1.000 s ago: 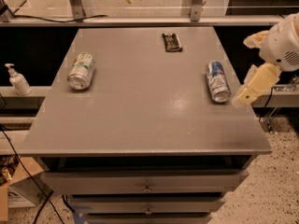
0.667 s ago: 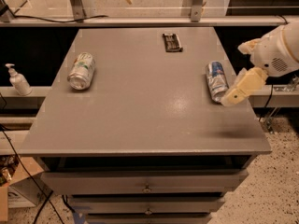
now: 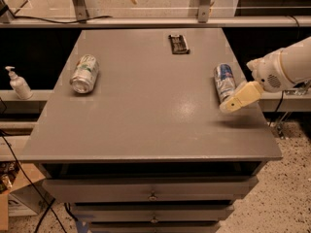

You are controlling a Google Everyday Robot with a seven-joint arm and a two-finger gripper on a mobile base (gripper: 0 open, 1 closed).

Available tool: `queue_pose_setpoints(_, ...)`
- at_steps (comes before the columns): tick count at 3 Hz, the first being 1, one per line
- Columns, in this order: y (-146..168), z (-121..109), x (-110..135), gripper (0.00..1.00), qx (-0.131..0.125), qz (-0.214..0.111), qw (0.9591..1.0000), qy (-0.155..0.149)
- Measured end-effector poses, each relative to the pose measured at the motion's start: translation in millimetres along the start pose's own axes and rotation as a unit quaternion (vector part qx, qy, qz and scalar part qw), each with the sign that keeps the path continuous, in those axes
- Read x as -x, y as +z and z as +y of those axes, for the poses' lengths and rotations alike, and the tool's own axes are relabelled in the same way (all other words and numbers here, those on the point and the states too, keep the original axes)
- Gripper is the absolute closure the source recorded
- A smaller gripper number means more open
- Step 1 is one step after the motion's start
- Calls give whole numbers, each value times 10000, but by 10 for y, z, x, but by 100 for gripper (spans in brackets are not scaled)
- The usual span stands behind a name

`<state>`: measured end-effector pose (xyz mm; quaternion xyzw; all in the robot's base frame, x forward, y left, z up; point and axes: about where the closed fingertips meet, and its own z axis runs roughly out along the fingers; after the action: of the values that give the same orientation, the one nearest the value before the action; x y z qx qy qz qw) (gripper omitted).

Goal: Move redbull can near 7up can

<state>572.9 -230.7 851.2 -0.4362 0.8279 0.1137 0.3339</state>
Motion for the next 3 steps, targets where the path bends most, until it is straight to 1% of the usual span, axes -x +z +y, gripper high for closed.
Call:
queue_pose_setpoints(1, 172, 0, -43, 17, 61, -62, 9998, 205)
queue_pose_setpoints(3, 420, 94, 156, 64, 330, -302, 9989, 102)
